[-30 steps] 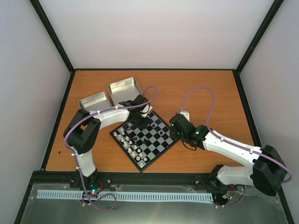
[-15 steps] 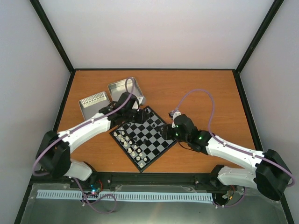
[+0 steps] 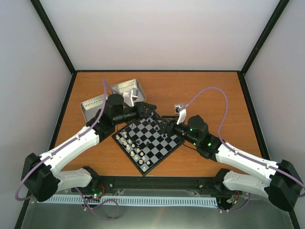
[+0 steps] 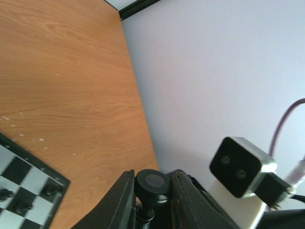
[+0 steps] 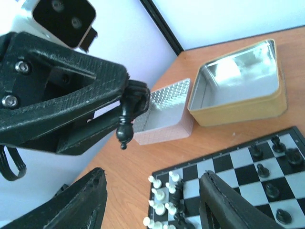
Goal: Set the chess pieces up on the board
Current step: Place the chess piece on the chessboard, then pick up the chess piece from the chessboard.
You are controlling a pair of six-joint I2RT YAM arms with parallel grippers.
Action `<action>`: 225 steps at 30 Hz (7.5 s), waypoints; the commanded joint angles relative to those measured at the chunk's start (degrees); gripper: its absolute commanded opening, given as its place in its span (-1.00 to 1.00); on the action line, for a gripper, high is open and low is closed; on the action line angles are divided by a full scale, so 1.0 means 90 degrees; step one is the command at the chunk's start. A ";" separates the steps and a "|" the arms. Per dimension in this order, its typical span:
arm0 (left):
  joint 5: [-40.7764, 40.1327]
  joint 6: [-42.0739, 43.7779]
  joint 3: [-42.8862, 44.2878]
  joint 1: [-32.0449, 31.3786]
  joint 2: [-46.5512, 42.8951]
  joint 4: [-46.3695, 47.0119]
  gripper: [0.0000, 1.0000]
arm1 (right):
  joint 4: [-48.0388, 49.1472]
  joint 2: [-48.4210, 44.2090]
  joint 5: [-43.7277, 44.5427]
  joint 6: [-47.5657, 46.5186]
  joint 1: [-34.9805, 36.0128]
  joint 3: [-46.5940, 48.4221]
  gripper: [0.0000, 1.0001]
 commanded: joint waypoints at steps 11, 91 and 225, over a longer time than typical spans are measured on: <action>0.0066 -0.2138 -0.0517 -0.0031 -0.0861 0.1220 -0.61 | 0.1178 0.0019 -0.0154 0.0277 0.0037 0.0245 -0.02; -0.4627 0.4112 -0.0309 -0.0031 -0.2253 -0.2096 0.81 | -0.8307 0.4689 0.0116 -0.1385 -0.1145 0.4750 -0.94; -0.6827 0.2896 -0.0412 -0.0031 -0.3574 -0.2536 0.72 | -0.7220 0.6234 0.2062 0.1004 0.1624 0.5666 -0.13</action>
